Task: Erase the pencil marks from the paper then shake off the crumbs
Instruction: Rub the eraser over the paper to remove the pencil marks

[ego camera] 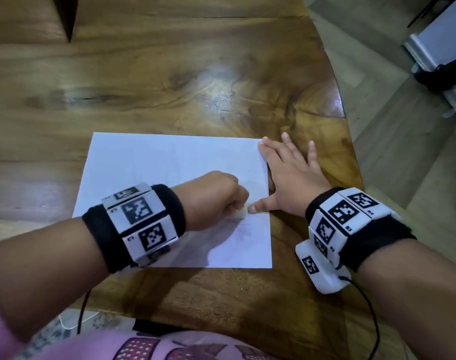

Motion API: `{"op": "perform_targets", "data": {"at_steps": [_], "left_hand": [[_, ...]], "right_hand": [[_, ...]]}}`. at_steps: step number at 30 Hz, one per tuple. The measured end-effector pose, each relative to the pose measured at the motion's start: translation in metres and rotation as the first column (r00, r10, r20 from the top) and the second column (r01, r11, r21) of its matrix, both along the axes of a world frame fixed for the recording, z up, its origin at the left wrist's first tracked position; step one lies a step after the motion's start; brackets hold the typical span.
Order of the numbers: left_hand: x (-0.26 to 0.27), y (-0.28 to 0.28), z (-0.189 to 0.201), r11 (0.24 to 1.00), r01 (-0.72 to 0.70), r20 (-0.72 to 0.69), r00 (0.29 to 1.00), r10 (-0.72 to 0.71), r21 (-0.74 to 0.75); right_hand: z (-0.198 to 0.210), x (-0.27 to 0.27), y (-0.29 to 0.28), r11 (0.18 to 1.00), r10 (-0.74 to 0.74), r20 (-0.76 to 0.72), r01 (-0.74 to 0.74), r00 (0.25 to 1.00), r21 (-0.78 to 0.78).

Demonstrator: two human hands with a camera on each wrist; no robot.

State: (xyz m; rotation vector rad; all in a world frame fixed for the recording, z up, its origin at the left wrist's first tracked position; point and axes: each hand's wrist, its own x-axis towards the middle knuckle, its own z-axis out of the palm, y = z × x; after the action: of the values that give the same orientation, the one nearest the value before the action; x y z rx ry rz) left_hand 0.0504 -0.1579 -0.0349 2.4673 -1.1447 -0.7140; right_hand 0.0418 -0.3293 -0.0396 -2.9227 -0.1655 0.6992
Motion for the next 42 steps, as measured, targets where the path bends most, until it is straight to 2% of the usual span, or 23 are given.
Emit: {"op": "perform_targets", "data": {"at_steps": [5, 7, 11, 13, 15, 17, 19, 21, 23, 26, 28, 32, 34, 36, 39, 42], "left_hand": [[0.000, -0.002, -0.001, 1.000, -0.025, 0.032, 0.999, 0.024, 0.006], [0.001, -0.002, 0.001, 0.999, -0.037, 0.032, 0.999, 0.036, 0.018], [0.033, -0.010, 0.009, 0.960, -0.274, 0.029, 0.961, 0.276, -0.058], [0.044, -0.014, 0.008, 0.940, -0.336, 0.064, 0.938, 0.340, -0.063], [0.040, -0.011, 0.003, 0.958, -0.285, 0.081, 0.954, 0.288, -0.041], [0.017, 0.000, 0.001, 0.990, -0.139, 0.057, 0.989, 0.140, -0.017], [-0.011, 0.016, 0.000, 1.000, 0.013, -0.025, 1.000, -0.013, -0.008], [-0.020, 0.025, -0.001, 0.998, 0.061, -0.099, 0.993, -0.060, 0.002], [-0.006, 0.021, -0.002, 1.000, -0.007, -0.047, 0.999, 0.006, -0.026], [0.021, 0.008, -0.003, 0.979, -0.180, 0.085, 0.978, 0.189, -0.096], [0.014, 0.010, -0.004, 0.982, -0.151, 0.092, 0.983, 0.161, -0.113], [-0.031, 0.036, -0.004, 0.998, 0.029, -0.085, 0.996, -0.033, -0.052], [-0.028, 0.036, -0.003, 0.998, -0.003, -0.107, 0.994, -0.003, -0.062], [-0.009, 0.022, 0.000, 0.988, -0.094, -0.024, 0.996, 0.092, -0.119], [0.015, -0.003, 0.000, 0.975, -0.210, 0.051, 0.976, 0.214, -0.076], [-0.007, 0.003, -0.006, 0.993, -0.110, -0.002, 0.994, 0.110, -0.052]], "right_hand": [[0.004, -0.008, 0.002, 0.993, 0.112, 0.074, -0.107, 0.991, -0.058], [0.006, -0.013, 0.002, 0.987, 0.149, 0.044, -0.146, 0.988, -0.063], [0.004, -0.015, -0.002, 0.983, 0.163, -0.044, -0.166, 0.986, -0.073], [0.004, -0.015, -0.002, 0.982, 0.166, -0.067, -0.171, 0.984, -0.079], [0.003, -0.014, -0.002, 0.982, 0.166, -0.070, -0.172, 0.984, -0.078], [0.003, -0.014, -0.002, 0.983, 0.163, -0.074, -0.168, 0.984, -0.077], [0.004, -0.014, -0.002, 0.983, 0.161, -0.079, -0.167, 0.984, -0.075], [0.005, -0.014, -0.002, 0.984, 0.160, -0.090, -0.167, 0.983, -0.067], [0.006, -0.014, -0.001, 0.984, 0.158, -0.096, -0.165, 0.983, -0.062], [0.007, -0.014, 0.000, 0.983, 0.163, -0.091, -0.170, 0.982, -0.072], [0.007, -0.014, 0.001, 0.981, 0.168, -0.099, -0.176, 0.981, -0.079], [0.007, -0.013, 0.001, 0.982, 0.162, -0.110, -0.172, 0.981, -0.083], [0.007, -0.014, 0.001, 0.983, 0.156, -0.110, -0.165, 0.982, -0.076], [0.008, -0.014, 0.003, 0.984, 0.155, -0.114, -0.164, 0.981, -0.073], [0.009, -0.014, 0.004, 0.982, 0.159, -0.120, -0.169, 0.980, -0.081], [0.009, -0.014, 0.005, 0.985, 0.153, -0.125, -0.162, 0.980, -0.065]]}}
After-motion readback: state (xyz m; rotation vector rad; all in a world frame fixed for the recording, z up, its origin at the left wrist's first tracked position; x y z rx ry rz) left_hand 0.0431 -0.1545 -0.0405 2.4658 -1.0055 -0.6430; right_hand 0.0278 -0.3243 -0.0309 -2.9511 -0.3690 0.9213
